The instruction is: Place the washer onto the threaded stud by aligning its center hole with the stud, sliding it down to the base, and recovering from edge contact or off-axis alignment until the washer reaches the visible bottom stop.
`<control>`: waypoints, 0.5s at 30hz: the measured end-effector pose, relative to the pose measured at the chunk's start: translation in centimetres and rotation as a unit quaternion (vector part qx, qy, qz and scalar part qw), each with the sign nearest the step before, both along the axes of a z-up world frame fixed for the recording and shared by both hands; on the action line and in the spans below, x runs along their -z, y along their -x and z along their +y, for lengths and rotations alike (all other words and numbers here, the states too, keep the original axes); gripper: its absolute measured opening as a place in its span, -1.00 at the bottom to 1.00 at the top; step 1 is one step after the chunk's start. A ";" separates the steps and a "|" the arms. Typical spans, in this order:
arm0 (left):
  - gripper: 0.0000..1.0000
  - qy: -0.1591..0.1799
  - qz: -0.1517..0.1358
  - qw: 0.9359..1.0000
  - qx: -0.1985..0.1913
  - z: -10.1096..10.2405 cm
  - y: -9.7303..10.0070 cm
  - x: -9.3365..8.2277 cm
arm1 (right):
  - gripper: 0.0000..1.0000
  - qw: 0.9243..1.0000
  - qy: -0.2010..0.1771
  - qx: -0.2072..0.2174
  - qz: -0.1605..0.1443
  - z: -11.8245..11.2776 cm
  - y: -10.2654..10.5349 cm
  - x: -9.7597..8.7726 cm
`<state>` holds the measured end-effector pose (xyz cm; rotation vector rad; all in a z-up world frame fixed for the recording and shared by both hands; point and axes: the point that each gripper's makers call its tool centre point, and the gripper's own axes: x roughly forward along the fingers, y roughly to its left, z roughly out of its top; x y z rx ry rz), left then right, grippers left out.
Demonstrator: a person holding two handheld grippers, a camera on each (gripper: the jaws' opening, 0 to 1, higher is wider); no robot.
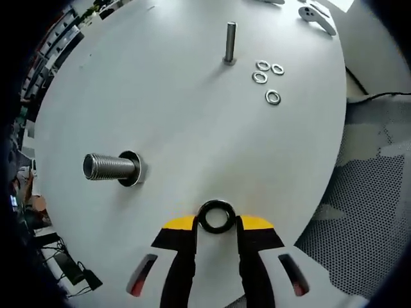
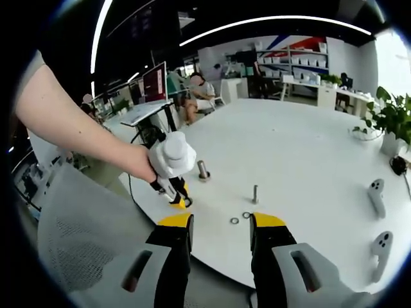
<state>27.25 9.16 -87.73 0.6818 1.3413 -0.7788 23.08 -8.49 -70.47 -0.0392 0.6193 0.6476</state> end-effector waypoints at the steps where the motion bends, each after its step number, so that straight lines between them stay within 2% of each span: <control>1: -0.48 0.001 0.000 1.000 -0.001 0.0 0.0 0.0 | -0.26 1.000 0.000 0.000 0.000 0.0 0.0 0.0; 8: -0.48 -0.011 0.002 1.000 -0.006 -0.1 0.1 0.0 | -0.26 1.000 -0.003 -0.003 0.000 0.2 0.1 -0.1; 15: -0.51 -0.008 0.001 1.000 -0.025 0.0 -0.1 0.0 | -0.27 1.000 -0.006 -0.004 -0.002 0.2 0.0 -0.1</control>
